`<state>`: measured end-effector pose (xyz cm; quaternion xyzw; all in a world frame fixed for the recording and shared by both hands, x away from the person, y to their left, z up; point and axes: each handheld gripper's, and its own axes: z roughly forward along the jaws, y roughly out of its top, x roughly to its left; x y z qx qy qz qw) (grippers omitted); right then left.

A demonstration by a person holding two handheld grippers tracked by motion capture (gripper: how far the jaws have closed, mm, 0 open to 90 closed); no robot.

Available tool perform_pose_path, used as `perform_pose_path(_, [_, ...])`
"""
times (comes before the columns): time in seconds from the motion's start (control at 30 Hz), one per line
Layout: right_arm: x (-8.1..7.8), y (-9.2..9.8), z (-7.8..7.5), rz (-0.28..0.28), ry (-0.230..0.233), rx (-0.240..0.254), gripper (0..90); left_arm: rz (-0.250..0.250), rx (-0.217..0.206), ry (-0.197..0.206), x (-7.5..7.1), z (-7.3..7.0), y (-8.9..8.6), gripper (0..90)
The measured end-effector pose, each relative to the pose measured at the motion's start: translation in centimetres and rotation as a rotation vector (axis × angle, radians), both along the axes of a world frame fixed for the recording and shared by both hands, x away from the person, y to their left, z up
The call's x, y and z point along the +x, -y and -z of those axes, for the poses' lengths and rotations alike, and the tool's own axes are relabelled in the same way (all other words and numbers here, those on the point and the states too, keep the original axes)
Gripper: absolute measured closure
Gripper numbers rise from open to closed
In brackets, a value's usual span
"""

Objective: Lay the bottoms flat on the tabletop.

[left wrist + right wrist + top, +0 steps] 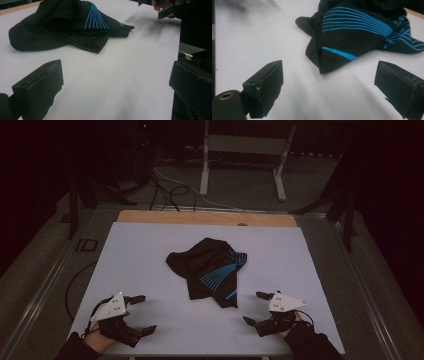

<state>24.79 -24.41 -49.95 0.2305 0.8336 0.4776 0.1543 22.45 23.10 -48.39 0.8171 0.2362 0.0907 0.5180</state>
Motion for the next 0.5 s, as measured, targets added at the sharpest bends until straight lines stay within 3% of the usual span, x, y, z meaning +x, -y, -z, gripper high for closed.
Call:
perform_pose_path(0.33, [-0.02,0.17,0.03,-0.009,-0.022,0.003,8.9,0.010,0.006,-0.008,0.05,0.08,0.18,0.1])
perform_pose_path(0.5, [-0.05,-0.19,0.15,-0.022,-0.039,-0.030,8.9,0.015,0.010,-0.012,0.11,0.14,0.21,0.1])
